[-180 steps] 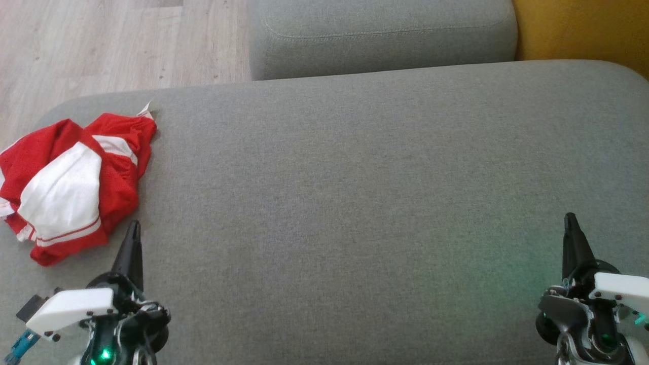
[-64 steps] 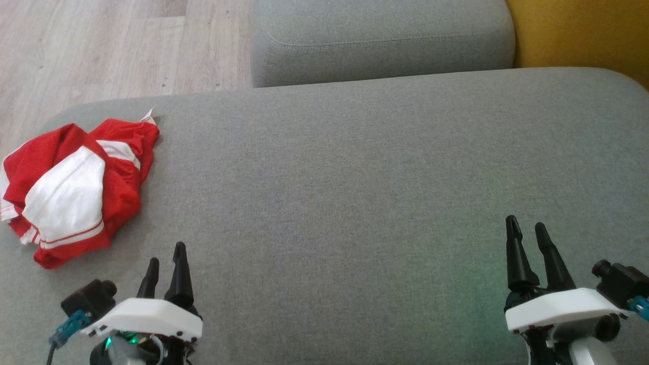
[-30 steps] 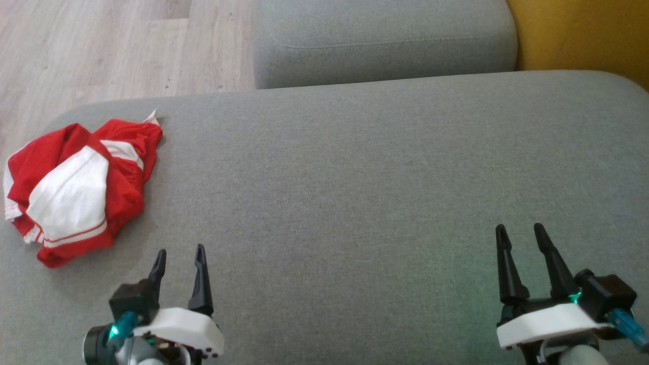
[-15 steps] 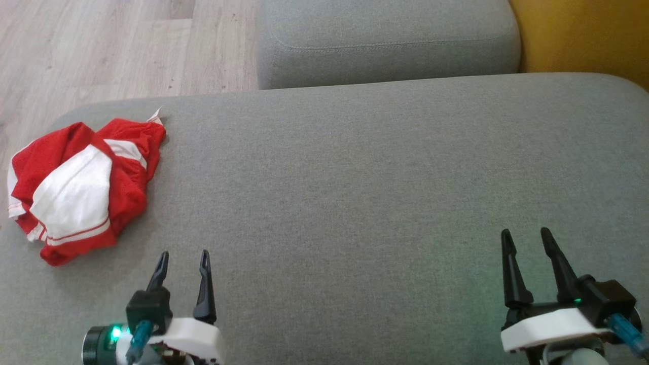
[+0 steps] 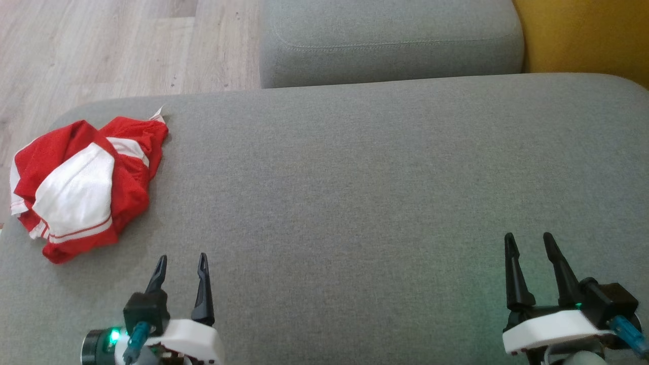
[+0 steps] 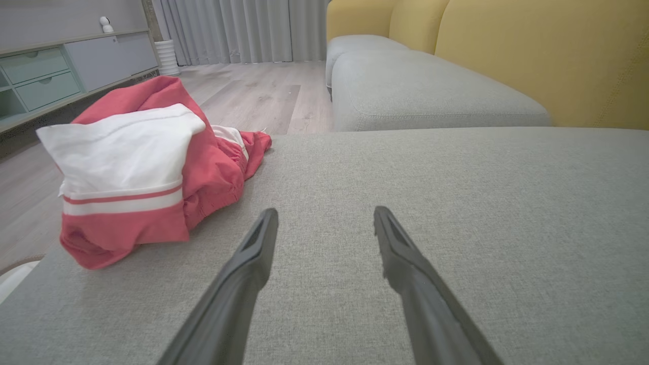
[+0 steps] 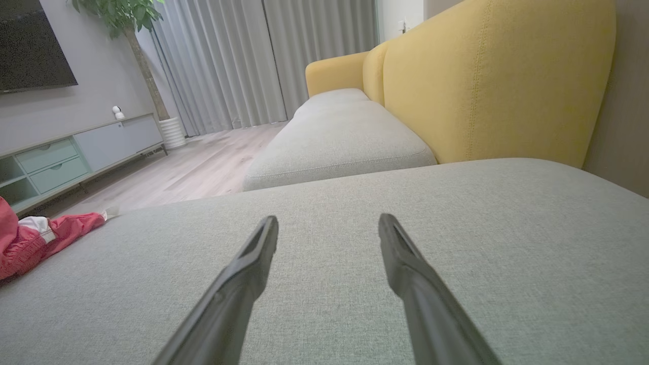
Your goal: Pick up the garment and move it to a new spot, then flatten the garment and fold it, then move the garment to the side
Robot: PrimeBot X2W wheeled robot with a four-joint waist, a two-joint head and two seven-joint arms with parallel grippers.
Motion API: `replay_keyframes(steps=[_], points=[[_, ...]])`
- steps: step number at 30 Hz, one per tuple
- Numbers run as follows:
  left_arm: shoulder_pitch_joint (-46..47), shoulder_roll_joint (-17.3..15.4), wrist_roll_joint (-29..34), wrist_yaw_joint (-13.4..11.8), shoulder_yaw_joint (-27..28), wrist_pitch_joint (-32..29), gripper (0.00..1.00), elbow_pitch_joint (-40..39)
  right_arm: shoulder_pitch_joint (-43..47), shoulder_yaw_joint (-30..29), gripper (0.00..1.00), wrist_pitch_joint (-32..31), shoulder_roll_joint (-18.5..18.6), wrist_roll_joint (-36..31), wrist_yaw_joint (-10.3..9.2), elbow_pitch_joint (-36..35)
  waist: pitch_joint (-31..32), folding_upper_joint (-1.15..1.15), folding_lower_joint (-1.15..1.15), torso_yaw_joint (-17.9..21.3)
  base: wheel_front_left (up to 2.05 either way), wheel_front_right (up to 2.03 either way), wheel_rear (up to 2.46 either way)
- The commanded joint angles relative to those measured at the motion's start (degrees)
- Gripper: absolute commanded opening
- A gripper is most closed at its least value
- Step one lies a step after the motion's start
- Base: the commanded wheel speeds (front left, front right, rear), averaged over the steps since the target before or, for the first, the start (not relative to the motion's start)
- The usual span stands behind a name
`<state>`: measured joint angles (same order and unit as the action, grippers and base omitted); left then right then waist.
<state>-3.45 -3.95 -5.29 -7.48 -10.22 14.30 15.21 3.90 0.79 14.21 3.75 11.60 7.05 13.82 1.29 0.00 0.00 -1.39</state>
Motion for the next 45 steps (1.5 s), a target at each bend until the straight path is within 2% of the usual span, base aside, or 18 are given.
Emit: replay_keyframes(steps=[1,10,14,15,21,26,31,36,40,45], points=[[2.15,-0.47,-0.38,0.16,2.22,0.7,1.0,-1.46,-2.63,1.07,1.0,0.79,0.45,-0.26,0.44,-1.5,0.03,0.0,0.0,-0.06,0.0,0.0,0.0],[2.46,-0.21,-0.57,0.4,2.08,0.7,1.0,-1.4,-2.44,1.2,1.0,0.79,0.64,-0.72,0.44,-1.81,0.27,0.0,0.0,-2.36,0.0,0.0,0.0],[3.12,-0.14,-0.68,0.71,1.98,0.7,1.0,-1.41,-1.9,1.47,1.0,0.79,0.47,-1.01,0.44,-2.36,0.61,0.0,0.0,-7.17,0.0,0.0,0.0],[3.12,-0.14,-0.68,0.71,1.98,0.7,1.0,-1.41,-1.9,1.47,1.0,0.79,0.47,-1.01,0.44,-2.36,0.61,0.0,0.0,-7.17,0.0,0.0,0.0],[2.51,-0.05,-1.66,0.53,2.91,0.7,1.0,-2.19,-2.47,3.65,1.0,0.79,0.21,-1.32,0.44,-2.53,0.6,0.0,0.0,-15.82,0.0,0.0,0.0],[1.0,-0.11,-2.72,0.23,4.39,0.7,1.0,-2.86,-4.05,6.3,1.0,0.79,0.04,-1.19,0.44,-2.24,0.22,0.0,0.0,-19.62,0.0,0.0,0.0],[0.71,0.03,-3.42,0.22,4.99,0.7,1.0,-3.5,-4.51,7.21,1.0,0.79,0.13,-1.01,0.44,-2.3,-0.69,0.0,0.0,-20.11,0.0,0.0,0.0],[4.11,0.23,-6.68,0.95,6.23,0.29,1.0,-5.2,-5.16,7.69,1.0,0.79,1.36,-0.84,0.44,-3.39,-4.69,0.0,0.0,-18.54,0.0,0.0,0.0],[11.56,-2.36,-7.82,1.95,7.72,-3.57,1.0,-7.16,-7.21,8.5,1.0,0.79,3.03,-0.82,0.44,-4.81,-10.17,0.0,0.0,-16.77,0.0,0.0,0.0],[23.66,-6.8,-8.43,2.56,9.38,-11.84,1.0,-7.02,-10.19,9.58,1.0,0.79,5.35,-0.4,0.44,-6.59,-17.19,0.0,0.0,-14.91,0.0,0.0,0.0]])
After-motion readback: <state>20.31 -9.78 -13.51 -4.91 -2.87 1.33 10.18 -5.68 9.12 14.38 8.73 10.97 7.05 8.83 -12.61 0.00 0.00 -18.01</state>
